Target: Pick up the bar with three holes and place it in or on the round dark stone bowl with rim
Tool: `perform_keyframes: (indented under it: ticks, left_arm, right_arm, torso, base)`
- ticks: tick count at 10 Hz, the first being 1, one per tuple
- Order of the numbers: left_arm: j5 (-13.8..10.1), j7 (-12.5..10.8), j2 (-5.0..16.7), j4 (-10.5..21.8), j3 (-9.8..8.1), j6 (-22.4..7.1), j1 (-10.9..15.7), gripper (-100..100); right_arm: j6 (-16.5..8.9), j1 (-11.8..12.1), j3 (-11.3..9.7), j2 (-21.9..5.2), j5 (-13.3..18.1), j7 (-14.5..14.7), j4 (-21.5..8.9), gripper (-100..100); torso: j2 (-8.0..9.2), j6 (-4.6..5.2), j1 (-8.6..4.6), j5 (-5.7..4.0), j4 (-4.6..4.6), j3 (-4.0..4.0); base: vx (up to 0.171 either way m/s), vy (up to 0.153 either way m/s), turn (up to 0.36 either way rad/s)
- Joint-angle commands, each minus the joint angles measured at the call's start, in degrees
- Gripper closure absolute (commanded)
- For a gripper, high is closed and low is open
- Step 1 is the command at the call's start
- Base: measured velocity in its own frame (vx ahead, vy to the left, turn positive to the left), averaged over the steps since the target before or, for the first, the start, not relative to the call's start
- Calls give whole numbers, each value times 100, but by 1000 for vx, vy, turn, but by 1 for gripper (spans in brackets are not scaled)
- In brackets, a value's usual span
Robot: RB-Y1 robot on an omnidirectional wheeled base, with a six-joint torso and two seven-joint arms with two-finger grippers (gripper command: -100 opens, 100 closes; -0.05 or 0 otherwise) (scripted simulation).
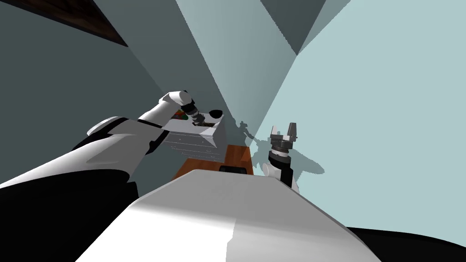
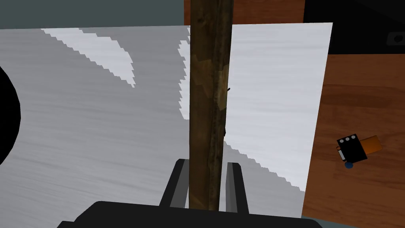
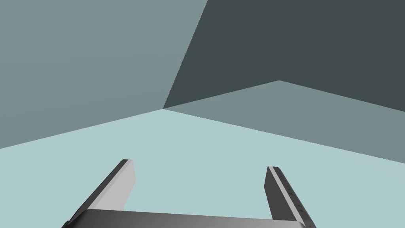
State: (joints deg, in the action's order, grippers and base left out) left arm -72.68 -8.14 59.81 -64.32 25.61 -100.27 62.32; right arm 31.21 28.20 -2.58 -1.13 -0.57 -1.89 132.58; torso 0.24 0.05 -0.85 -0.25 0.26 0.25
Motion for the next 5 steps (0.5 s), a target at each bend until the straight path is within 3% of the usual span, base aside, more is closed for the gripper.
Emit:
perform_keyframes:
  ticks: [1,2,5]
  left_arm:
    - [-204,36,156,12,170,-9,101,100]
    - [-330,49,260,6,273,-18,160,100]
    - [-698,66,573,-19,603,-47,354,100]
  right_arm:
    - [0,0,0,0,0,0,0,0]
    - [0,0,0,0,0,0,0,0]
    - [0,1,1,-1,0,0,0,0]
  torso:
    - [0,0,0,0,0,0]
    - [-3,1,-6,-2,0,-1]
    - [-21,-1,22,3,-5,-12]
  base:
    - [25,-169,-14]
    - [56,-161,-19]
    - [70,-98,-30]
